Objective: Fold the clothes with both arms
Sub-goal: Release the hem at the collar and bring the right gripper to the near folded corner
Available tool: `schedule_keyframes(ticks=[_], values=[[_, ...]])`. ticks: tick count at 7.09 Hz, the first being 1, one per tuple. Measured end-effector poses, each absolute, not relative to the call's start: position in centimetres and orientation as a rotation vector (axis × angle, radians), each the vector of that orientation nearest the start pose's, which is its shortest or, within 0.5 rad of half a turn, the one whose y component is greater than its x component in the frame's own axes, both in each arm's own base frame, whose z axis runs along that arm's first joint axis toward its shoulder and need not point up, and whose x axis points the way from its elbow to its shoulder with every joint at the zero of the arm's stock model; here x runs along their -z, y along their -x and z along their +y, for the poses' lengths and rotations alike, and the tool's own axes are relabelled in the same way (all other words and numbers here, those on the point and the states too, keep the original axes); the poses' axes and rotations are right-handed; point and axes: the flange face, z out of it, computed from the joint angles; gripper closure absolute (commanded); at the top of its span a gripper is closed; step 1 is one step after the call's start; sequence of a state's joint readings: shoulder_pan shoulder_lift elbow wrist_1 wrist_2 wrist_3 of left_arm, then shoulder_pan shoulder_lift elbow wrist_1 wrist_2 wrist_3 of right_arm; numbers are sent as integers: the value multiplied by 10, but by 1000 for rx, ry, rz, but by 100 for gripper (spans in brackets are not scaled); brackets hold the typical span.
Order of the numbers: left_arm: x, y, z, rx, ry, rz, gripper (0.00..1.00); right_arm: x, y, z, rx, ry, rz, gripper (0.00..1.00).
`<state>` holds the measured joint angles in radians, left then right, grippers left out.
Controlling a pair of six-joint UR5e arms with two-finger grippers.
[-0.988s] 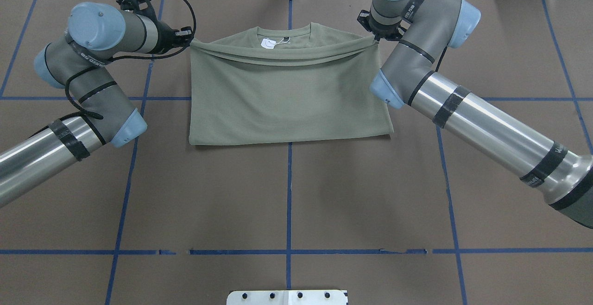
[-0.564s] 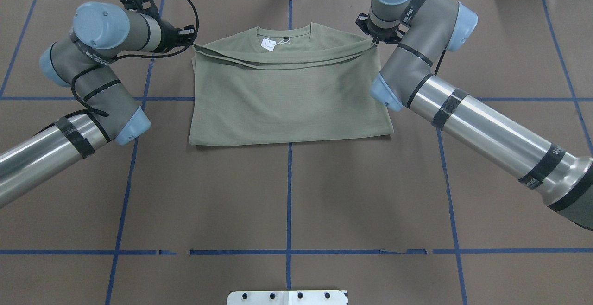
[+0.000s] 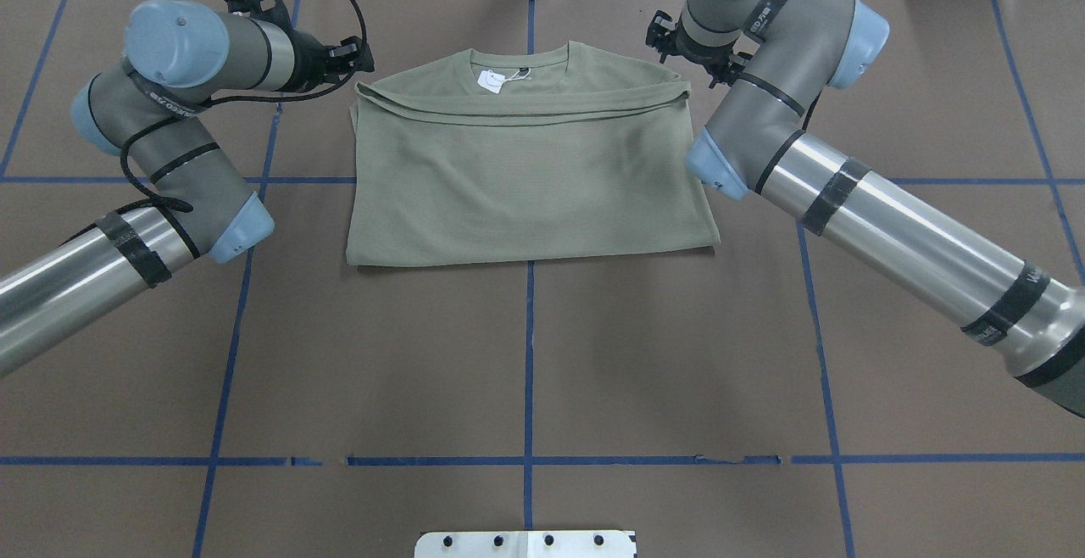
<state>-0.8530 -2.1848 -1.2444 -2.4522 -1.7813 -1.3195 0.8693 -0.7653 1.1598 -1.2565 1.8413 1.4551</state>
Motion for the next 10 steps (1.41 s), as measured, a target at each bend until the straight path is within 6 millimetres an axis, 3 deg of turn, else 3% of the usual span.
schedule_keyframes(ticks=[2,3,4,6,10], values=[[-330,-393,-619,344,-407,1172,38,-312,419,-662,-594,-67,-825,0],[-330,-389,-612,311,-388,1188,38,-319,415,-643,-590,-46,-845,0],[-334,-385,-609,283,-390,1187,38,-329,412,-612,-600,-22,-869,0],[-339,-379,-609,263,-401,1181,38,-342,423,-557,-663,46,-901,1],[-341,-377,-609,263,-404,1179,38,-359,436,-506,-699,103,-895,2]])
